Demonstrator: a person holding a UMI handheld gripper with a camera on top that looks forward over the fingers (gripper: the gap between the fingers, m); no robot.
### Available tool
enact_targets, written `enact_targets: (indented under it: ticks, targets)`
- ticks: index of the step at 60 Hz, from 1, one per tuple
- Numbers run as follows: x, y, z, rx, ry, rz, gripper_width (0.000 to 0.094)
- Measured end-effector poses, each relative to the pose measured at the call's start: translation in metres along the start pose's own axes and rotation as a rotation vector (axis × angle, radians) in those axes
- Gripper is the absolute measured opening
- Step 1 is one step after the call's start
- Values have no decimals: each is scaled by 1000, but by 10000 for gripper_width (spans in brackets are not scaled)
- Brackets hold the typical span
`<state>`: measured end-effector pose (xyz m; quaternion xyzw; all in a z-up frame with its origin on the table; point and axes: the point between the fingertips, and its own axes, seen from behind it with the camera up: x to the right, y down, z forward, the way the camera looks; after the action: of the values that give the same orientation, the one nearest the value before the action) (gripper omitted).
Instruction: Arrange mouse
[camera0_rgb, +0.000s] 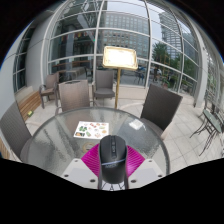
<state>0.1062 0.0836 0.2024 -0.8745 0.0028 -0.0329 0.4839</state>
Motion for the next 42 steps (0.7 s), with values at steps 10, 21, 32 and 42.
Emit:
enact_targets:
  ticks: [10,21,32,42]
  targets:
    - [24,122,47,-206,-7,9,297]
    - [7,206,67,-314,-52,33,296]
    - [0,218,71,-305,-46,-9,348]
    - [4,215,73,-307,-32,14,511]
